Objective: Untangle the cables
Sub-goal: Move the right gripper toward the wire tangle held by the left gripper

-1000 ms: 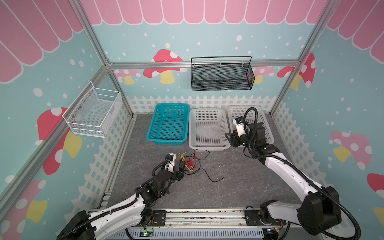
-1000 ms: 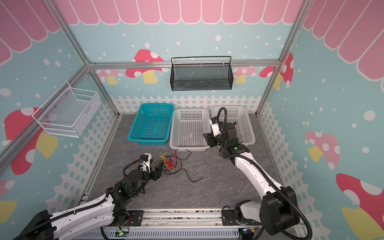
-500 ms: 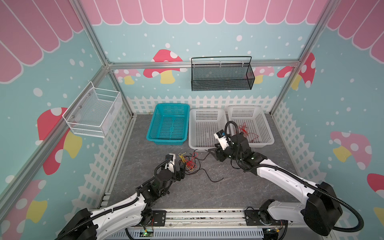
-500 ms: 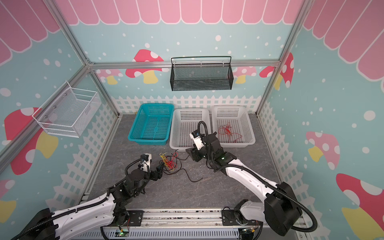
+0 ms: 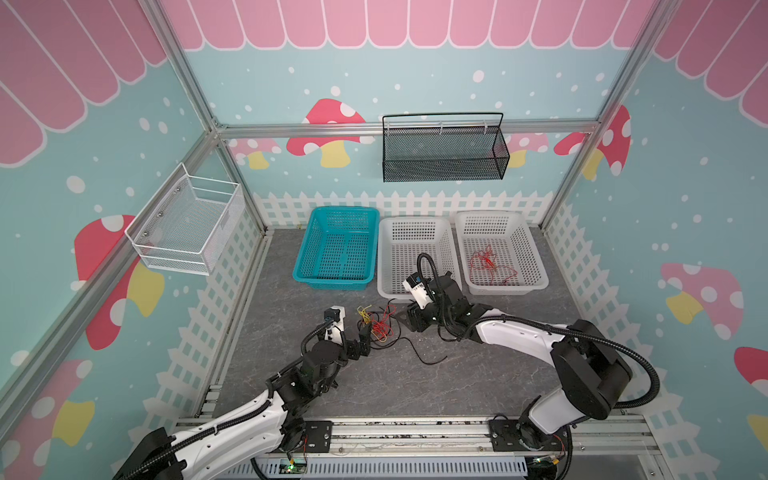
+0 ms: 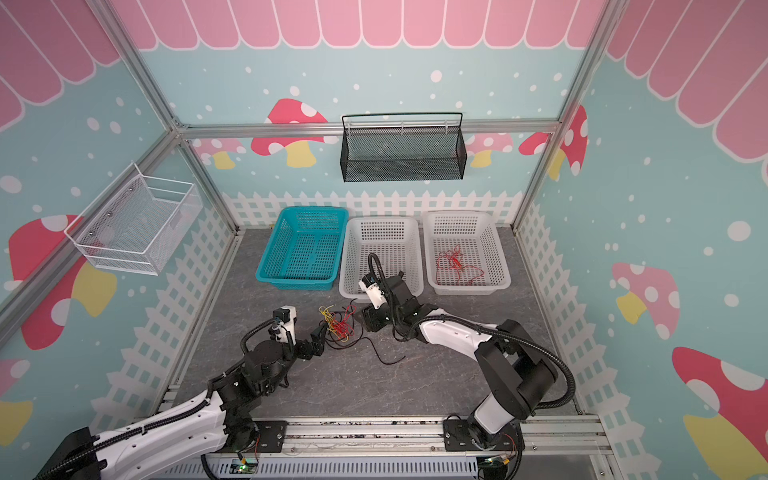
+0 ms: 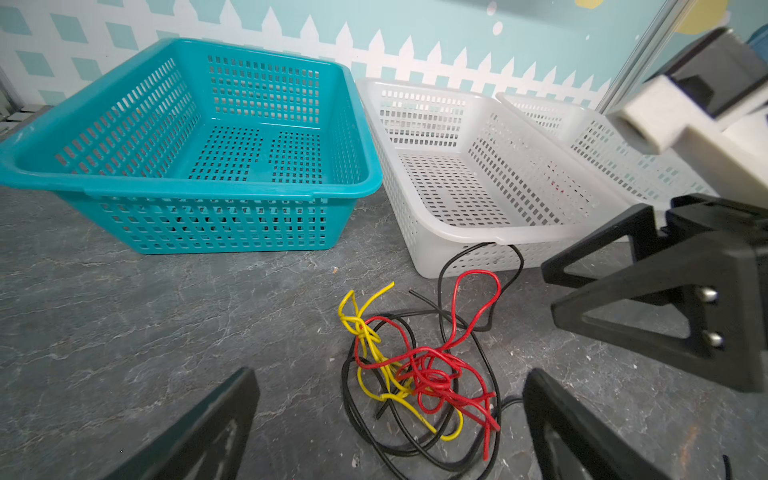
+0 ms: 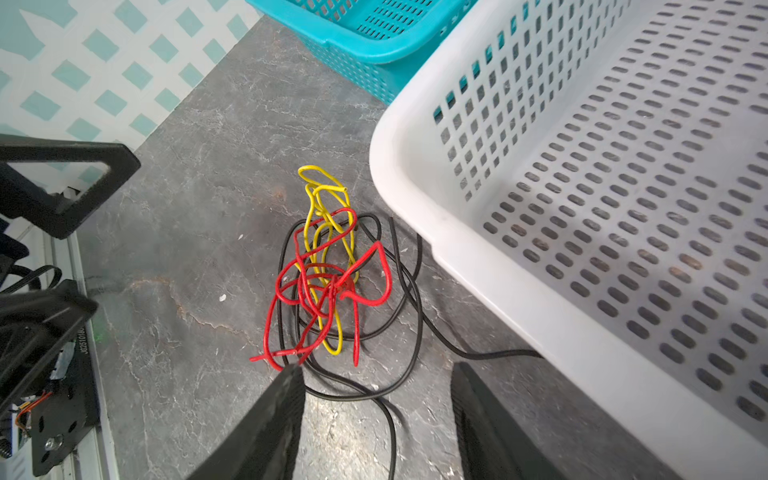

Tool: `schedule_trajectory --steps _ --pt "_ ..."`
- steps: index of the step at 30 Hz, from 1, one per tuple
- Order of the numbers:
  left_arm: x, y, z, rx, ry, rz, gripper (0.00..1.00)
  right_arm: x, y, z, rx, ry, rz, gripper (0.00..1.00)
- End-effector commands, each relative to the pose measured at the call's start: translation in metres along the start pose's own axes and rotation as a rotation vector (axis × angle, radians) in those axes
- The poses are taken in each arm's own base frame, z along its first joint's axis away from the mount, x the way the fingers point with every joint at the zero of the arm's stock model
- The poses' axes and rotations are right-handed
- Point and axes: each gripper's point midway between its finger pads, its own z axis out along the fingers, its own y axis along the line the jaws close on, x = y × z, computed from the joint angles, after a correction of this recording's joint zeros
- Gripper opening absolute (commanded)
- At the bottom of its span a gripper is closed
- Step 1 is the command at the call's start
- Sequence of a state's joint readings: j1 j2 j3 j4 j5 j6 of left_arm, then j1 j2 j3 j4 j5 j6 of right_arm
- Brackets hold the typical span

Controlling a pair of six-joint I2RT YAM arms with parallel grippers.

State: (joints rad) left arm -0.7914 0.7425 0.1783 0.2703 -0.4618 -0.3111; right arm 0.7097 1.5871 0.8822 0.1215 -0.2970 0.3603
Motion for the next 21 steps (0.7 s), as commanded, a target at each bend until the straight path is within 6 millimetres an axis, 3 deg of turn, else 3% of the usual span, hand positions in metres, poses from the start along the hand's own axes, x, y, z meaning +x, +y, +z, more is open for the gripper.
schedule_trajectory --steps 1,15,21 --pt "0.003 0.009 -0.001 -0.031 -0.004 -0.016 0.99 -0.02 0.014 0.007 -0.064 -0.06 0.017 0.59" --pt "0.007 0.011 -0.002 -0.037 0.004 -0.008 0.99 -0.021 0.004 0.048 -0.074 -0.038 0.058 0.57" --pt "0.007 0.012 -0.002 -0.041 0.002 -0.004 0.99 -0.025 0.009 0.05 -0.101 -0.044 0.051 0.29"
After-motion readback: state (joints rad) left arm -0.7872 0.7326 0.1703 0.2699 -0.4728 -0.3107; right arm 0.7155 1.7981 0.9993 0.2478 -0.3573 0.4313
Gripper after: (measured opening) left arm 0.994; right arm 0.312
